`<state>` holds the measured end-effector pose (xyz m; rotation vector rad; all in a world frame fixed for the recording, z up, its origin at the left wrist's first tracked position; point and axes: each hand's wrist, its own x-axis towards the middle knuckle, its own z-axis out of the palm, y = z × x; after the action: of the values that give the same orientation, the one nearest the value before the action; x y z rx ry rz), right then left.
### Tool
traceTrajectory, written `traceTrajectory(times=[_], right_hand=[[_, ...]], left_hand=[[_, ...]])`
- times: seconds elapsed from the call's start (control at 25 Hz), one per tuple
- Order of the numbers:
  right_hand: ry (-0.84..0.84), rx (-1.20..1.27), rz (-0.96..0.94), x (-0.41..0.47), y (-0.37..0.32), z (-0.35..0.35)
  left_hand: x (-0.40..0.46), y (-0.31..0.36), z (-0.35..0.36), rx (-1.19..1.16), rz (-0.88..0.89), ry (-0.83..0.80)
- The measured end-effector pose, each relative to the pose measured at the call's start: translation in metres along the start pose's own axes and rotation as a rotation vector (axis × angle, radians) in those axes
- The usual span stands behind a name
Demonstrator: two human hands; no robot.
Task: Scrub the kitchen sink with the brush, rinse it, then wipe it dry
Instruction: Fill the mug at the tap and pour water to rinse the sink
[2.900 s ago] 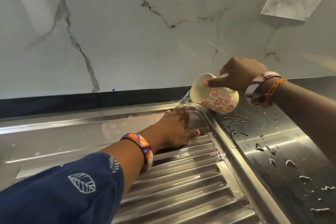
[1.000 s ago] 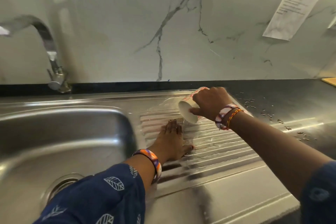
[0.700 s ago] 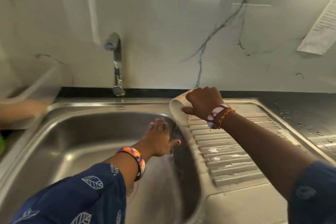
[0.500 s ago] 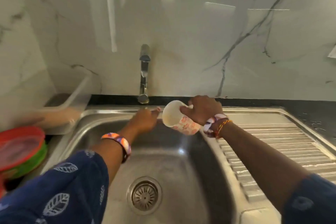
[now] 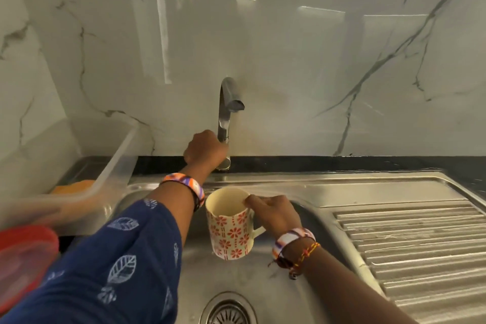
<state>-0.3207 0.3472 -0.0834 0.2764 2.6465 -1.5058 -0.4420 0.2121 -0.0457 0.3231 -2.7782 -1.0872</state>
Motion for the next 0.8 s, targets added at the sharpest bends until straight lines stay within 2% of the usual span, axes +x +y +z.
traceTrajectory(times=[0.12,0.2,0.8], right_hand=[[0.083,0.112,0.044,0.007,0.003,0.004],[0.119,0.154,0.064,0.008,0.002,0.009],[0.035,0.102,0.139,0.003,0.01,0.039]], left_hand=[[0.001,-0.03,0.0,-0.447,-0.319,-0.182],[-0.002,-0.037,0.0,-0.569,-0.383,-0.266],[-0.009,-0.026,0.0,-0.492,-0.386,-0.229]])
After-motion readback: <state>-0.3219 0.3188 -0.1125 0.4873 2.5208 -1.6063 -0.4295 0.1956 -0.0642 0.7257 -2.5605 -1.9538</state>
